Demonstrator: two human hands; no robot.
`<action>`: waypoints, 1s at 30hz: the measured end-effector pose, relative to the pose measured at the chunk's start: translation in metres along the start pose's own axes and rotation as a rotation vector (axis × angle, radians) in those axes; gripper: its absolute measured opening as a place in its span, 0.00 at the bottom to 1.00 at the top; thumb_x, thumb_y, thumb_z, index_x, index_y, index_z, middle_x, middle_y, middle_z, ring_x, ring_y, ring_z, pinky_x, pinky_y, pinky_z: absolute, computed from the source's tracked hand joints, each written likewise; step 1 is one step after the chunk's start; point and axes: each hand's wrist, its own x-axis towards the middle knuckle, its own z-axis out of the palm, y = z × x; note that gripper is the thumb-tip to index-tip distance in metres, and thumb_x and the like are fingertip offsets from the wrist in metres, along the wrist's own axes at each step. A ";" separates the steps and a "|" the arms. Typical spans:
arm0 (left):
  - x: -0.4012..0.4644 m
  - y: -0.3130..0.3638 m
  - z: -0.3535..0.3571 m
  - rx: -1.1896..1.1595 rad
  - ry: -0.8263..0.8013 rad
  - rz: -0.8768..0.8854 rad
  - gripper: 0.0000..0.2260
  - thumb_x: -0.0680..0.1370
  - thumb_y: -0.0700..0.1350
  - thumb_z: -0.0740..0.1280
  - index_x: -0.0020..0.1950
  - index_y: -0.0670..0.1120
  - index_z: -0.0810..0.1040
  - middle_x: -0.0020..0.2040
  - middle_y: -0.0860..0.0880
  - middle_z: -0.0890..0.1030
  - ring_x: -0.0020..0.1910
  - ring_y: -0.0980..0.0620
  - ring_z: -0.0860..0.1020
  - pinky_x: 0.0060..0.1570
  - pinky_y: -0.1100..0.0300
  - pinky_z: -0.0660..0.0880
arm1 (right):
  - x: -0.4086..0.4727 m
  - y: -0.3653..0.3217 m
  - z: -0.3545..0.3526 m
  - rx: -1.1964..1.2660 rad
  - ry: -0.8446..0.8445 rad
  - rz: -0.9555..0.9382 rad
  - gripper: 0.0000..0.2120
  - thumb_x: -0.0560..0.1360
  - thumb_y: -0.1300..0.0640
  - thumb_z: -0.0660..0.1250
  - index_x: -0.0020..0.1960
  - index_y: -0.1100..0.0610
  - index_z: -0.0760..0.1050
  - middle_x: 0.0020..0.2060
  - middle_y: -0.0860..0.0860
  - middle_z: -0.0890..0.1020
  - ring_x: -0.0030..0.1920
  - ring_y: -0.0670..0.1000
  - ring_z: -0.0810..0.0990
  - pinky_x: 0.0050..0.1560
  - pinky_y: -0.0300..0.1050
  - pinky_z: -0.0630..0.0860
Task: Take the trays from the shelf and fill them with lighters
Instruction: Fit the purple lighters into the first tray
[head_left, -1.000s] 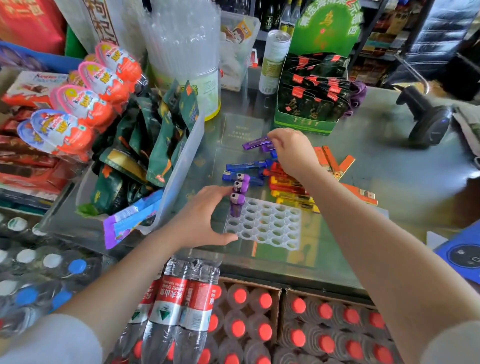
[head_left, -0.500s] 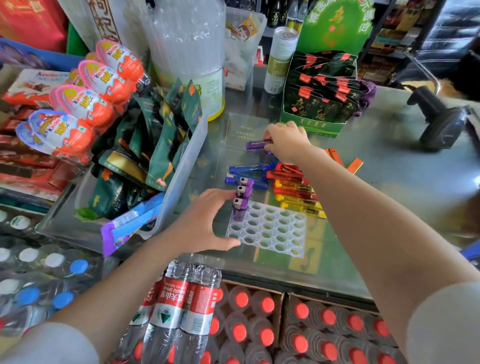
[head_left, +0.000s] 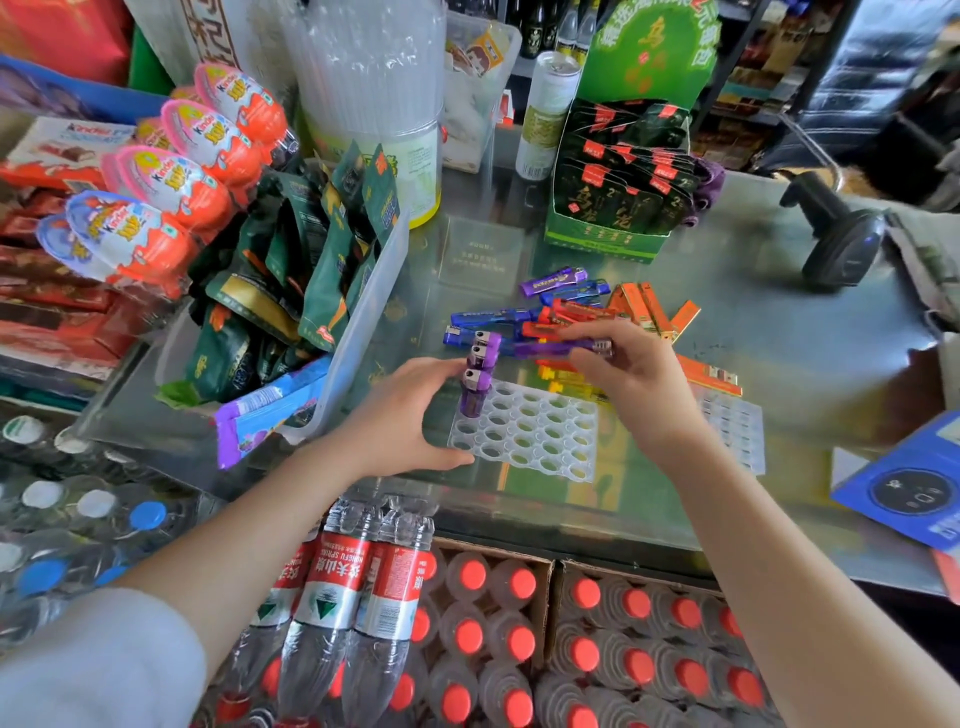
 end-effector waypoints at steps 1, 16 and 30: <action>0.000 0.001 0.001 0.008 0.011 -0.004 0.40 0.63 0.56 0.75 0.70 0.49 0.62 0.66 0.50 0.68 0.66 0.54 0.64 0.66 0.55 0.63 | -0.008 0.000 0.000 0.040 -0.026 0.007 0.09 0.74 0.64 0.66 0.51 0.55 0.78 0.36 0.45 0.76 0.28 0.37 0.71 0.30 0.26 0.65; -0.010 0.001 0.008 -0.003 0.033 -0.078 0.41 0.62 0.55 0.76 0.70 0.47 0.64 0.67 0.47 0.69 0.67 0.50 0.65 0.67 0.51 0.63 | -0.036 -0.007 0.061 -0.082 -0.048 -0.137 0.08 0.70 0.64 0.70 0.44 0.56 0.73 0.32 0.41 0.76 0.33 0.35 0.75 0.36 0.27 0.70; -0.010 -0.002 0.008 0.010 0.040 -0.074 0.39 0.60 0.62 0.70 0.68 0.50 0.66 0.64 0.51 0.71 0.65 0.53 0.66 0.63 0.51 0.66 | -0.027 -0.002 0.057 -0.213 -0.063 -0.151 0.07 0.69 0.60 0.72 0.44 0.61 0.77 0.34 0.48 0.79 0.34 0.38 0.75 0.37 0.27 0.72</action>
